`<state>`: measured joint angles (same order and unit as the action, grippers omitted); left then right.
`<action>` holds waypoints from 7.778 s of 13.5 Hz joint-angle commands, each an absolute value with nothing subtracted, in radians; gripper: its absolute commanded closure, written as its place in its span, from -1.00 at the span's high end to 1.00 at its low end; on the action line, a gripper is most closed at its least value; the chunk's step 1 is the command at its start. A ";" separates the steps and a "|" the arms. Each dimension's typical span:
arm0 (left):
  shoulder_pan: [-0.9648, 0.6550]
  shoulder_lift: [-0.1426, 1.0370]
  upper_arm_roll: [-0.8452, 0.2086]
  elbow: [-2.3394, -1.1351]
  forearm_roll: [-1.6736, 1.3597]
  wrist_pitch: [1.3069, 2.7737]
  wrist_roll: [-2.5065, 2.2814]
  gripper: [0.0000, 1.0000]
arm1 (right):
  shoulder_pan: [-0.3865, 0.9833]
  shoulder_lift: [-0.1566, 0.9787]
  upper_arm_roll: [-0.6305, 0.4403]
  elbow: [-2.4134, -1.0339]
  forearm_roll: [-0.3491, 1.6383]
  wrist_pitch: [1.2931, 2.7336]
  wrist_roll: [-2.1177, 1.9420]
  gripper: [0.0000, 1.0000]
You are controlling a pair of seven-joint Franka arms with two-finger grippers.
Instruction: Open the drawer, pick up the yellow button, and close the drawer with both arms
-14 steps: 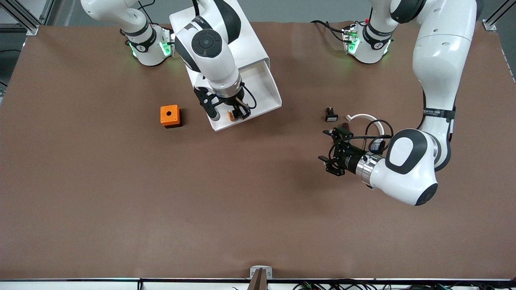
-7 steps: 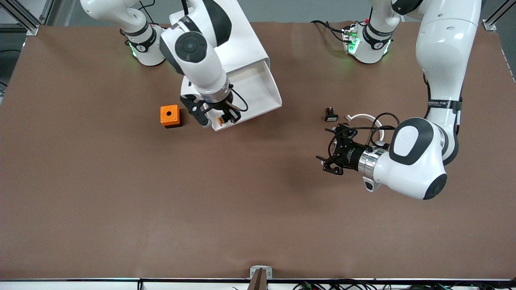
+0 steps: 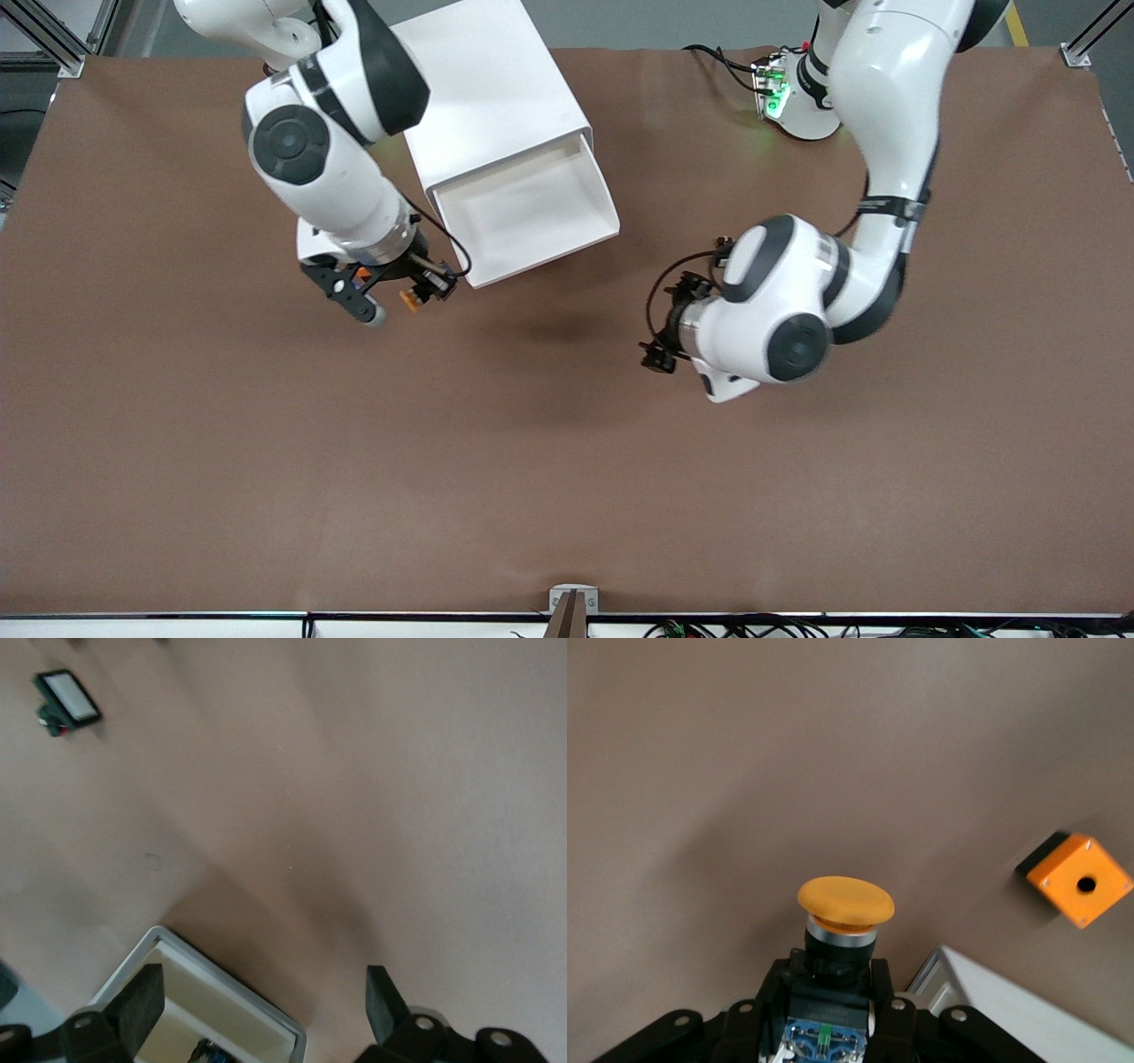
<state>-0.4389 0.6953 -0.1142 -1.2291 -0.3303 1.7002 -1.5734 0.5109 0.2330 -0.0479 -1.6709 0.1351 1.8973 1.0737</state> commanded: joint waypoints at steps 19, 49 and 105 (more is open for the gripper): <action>-0.761 0.634 -0.202 -1.338 -0.126 1.798 -1.388 0.99 | 0.029 0.296 -0.034 -1.822 0.084 2.083 0.036 -0.99; -0.591 0.474 -0.225 -1.393 0.128 1.677 -1.393 1.00 | -0.060 0.297 -0.031 -1.970 0.098 2.294 -0.172 1.00; 0.020 -0.020 -0.083 -1.540 0.029 1.457 -0.120 1.00 | -0.046 0.037 -0.032 -1.499 0.021 1.565 0.026 1.00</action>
<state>0.0111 0.0019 -0.0846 -1.5319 0.0313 1.4795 -0.1629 -0.0332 0.0368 -0.0368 -1.5038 0.0378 1.5752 0.0343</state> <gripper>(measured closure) 0.000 0.000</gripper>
